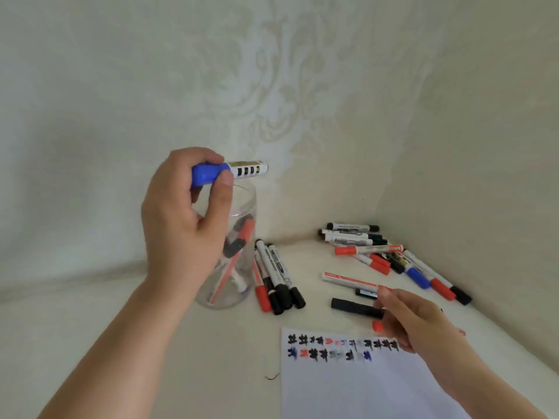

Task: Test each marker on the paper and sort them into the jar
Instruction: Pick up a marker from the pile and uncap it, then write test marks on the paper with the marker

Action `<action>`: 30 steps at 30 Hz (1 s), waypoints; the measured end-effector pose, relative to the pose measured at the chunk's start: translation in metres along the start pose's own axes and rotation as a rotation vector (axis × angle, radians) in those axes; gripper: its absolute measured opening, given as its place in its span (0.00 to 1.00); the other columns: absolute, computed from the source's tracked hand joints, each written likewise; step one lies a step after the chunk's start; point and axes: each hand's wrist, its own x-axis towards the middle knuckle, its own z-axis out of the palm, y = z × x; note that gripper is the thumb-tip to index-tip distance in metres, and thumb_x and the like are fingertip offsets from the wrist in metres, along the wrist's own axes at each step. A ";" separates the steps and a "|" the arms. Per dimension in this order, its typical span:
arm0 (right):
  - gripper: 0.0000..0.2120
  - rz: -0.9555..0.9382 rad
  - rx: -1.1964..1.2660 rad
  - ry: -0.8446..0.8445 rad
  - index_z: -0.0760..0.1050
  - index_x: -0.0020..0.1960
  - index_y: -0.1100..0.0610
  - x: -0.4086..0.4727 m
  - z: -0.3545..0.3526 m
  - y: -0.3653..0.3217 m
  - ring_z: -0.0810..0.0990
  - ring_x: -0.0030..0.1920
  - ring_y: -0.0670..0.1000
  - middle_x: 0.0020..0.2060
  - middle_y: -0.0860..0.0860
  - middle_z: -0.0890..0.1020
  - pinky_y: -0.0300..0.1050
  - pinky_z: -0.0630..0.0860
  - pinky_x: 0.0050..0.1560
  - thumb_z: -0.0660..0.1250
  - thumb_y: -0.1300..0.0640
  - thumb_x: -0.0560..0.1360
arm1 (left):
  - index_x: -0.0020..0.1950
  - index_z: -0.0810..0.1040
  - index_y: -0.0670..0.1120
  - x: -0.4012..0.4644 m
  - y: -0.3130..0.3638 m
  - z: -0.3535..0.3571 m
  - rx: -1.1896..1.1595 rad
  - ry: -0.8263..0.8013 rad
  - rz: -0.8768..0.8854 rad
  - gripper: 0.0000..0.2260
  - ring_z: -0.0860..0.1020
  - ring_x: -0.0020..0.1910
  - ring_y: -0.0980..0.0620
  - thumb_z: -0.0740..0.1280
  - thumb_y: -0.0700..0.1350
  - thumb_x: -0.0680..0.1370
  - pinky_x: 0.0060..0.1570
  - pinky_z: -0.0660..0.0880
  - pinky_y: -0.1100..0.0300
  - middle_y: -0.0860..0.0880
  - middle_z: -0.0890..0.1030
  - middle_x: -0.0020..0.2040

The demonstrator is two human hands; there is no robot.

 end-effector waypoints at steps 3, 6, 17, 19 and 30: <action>0.15 -0.023 -0.169 0.011 0.79 0.41 0.54 0.013 0.009 -0.004 0.67 0.20 0.42 0.20 0.46 0.73 0.36 0.65 0.28 0.63 0.44 0.73 | 0.46 0.74 0.43 0.014 -0.007 -0.014 0.244 -0.047 0.062 0.05 0.73 0.39 0.48 0.60 0.44 0.75 0.41 0.71 0.51 0.50 0.76 0.40; 0.12 -0.077 -0.291 0.024 0.79 0.39 0.53 0.022 0.016 -0.003 0.69 0.24 0.44 0.22 0.47 0.74 0.39 0.67 0.30 0.65 0.46 0.74 | 0.42 0.73 0.43 0.021 -0.013 -0.012 0.464 -0.237 0.072 0.10 0.71 0.35 0.45 0.56 0.47 0.74 0.38 0.66 0.52 0.48 0.75 0.34; 0.10 -0.366 -0.342 -0.004 0.76 0.38 0.51 0.030 0.062 -0.022 0.72 0.25 0.42 0.24 0.49 0.77 0.40 0.72 0.33 0.65 0.48 0.75 | 0.49 0.79 0.47 0.002 -0.017 0.002 0.627 -0.463 0.116 0.19 0.68 0.51 0.47 0.50 0.53 0.75 0.51 0.59 0.52 0.47 0.75 0.49; 0.09 -0.383 -0.332 -0.005 0.76 0.39 0.51 0.027 0.059 -0.023 0.74 0.27 0.45 0.27 0.51 0.79 0.42 0.73 0.34 0.65 0.48 0.75 | 0.49 0.78 0.46 -0.007 -0.010 0.004 0.475 -0.329 0.245 0.12 0.68 0.48 0.48 0.58 0.47 0.75 0.49 0.61 0.54 0.46 0.76 0.46; 0.05 -0.299 -0.546 0.011 0.75 0.42 0.41 0.007 -0.036 0.000 0.73 0.31 0.34 0.33 0.38 0.77 0.27 0.68 0.30 0.66 0.51 0.75 | 0.48 0.76 0.55 -0.100 0.008 0.089 -0.075 -1.045 0.038 0.05 0.71 0.42 0.63 0.61 0.48 0.77 0.42 0.69 0.65 0.59 0.74 0.43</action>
